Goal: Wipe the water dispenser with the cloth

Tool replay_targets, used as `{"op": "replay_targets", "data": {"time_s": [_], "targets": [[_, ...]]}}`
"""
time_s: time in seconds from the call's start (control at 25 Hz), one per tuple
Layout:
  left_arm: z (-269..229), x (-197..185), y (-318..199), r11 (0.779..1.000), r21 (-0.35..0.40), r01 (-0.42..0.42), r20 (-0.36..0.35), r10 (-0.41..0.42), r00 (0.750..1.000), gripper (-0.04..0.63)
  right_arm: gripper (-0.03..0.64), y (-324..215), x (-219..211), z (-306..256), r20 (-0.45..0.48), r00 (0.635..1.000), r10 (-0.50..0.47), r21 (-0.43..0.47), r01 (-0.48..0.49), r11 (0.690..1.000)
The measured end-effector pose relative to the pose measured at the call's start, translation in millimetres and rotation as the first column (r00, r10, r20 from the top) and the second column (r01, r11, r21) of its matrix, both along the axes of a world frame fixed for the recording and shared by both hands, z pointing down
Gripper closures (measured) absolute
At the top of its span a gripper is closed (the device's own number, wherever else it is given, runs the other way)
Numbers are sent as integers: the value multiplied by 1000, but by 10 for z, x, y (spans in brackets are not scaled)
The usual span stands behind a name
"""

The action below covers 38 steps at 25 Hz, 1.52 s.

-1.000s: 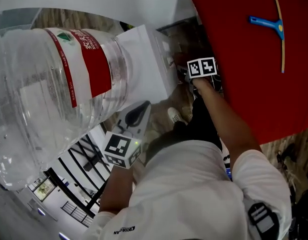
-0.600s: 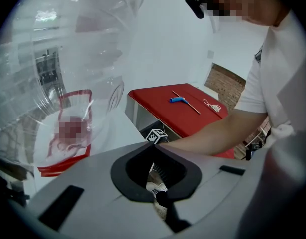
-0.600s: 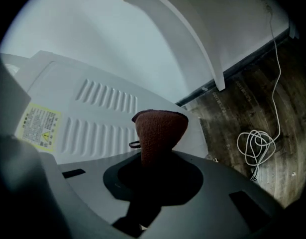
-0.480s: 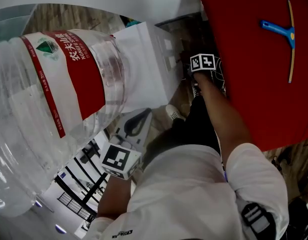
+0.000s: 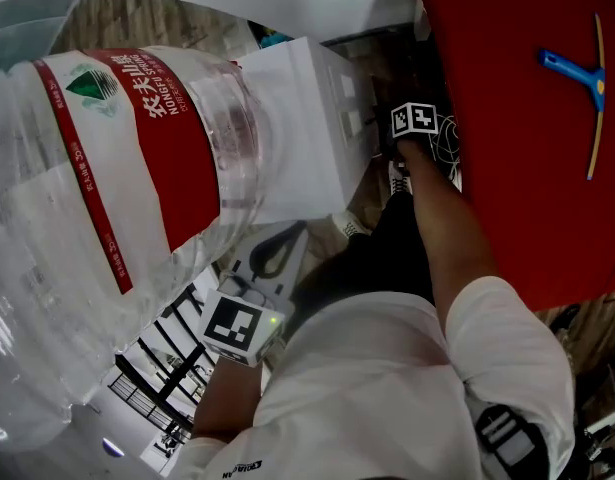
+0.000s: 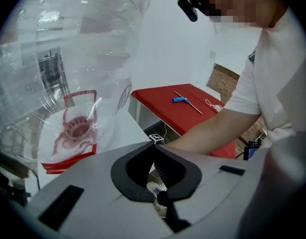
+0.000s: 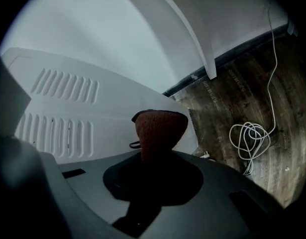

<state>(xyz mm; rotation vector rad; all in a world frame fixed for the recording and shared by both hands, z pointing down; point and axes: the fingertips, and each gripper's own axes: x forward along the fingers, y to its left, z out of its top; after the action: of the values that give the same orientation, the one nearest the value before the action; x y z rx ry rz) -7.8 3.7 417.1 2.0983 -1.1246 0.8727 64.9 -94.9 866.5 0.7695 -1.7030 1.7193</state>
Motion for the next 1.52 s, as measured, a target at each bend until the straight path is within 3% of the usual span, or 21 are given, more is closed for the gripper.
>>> {"op": "replay_targets", "data": {"time_s": [0.52,0.8,0.96,1.12,1.32,1.44,1.52], "targets": [[-37,-111,52,999,29,18,14,-18,1000,606,561,-9,32,64,-39,999,4,16,-3,1000],[-216,-202,143,997,77,14,4,-14,1000,606,561,20,100,-316,-69,997,35,85,-29,996],[-307,-325,261,993,115,-2,12,0,1000,606,561,-49,51,-762,-62,998,32,192,-20,981],[-334,-445,439,991,130,28,-16,-26,1000,606,561,-77,107,-1384,-35,999,41,343,-27,939],[-377,-701,665,986,156,62,-51,-55,997,606,561,64,206,-2231,-20,999,45,500,-29,866],[-449,-861,732,974,203,104,-76,-90,993,606,561,120,406,-2891,-49,993,103,602,-53,796],[-486,-1013,796,967,220,131,-90,-113,989,606,561,241,428,-3412,-20,990,138,668,-90,739]]}}
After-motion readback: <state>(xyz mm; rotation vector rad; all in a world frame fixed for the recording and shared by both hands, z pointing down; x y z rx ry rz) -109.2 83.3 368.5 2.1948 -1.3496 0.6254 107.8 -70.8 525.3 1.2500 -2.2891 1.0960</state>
